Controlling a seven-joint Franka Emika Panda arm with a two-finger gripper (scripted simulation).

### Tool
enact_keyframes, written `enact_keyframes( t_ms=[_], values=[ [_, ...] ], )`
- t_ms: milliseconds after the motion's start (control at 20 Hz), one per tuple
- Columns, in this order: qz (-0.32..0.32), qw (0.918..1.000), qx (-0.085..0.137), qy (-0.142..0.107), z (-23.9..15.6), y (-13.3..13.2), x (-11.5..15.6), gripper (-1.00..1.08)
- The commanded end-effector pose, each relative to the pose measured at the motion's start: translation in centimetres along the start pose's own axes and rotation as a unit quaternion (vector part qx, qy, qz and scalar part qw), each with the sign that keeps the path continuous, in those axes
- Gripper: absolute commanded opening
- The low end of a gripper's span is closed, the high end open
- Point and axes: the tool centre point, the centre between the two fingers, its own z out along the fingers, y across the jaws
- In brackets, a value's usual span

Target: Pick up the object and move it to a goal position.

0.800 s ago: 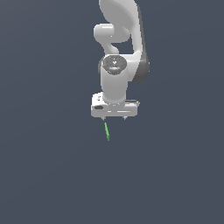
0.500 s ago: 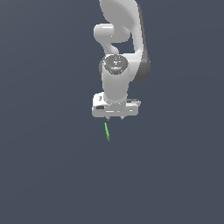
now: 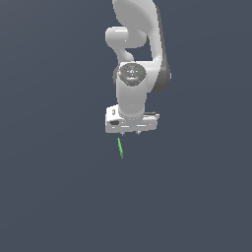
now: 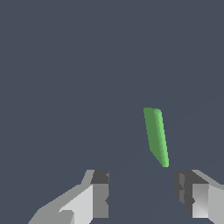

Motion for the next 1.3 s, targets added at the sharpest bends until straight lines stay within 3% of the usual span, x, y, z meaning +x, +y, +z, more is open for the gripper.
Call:
enact_keyframes(
  t_ms=[0, 450, 850, 1250],
  values=[
    [-0.008, 1.0000, -0.002, -0.005, 0.3, 0.2, 0.3, 0.28],
    [-0.070, 0.9965, -0.011, -0.045, 2.3, 1.5, 2.1, 0.28],
    [-0.138, 0.9861, -0.018, -0.091, 4.9, 3.2, 3.7, 0.28],
    [-0.171, 0.9783, -0.020, -0.116, 6.3, 4.2, 4.3, 0.28]
  ],
)
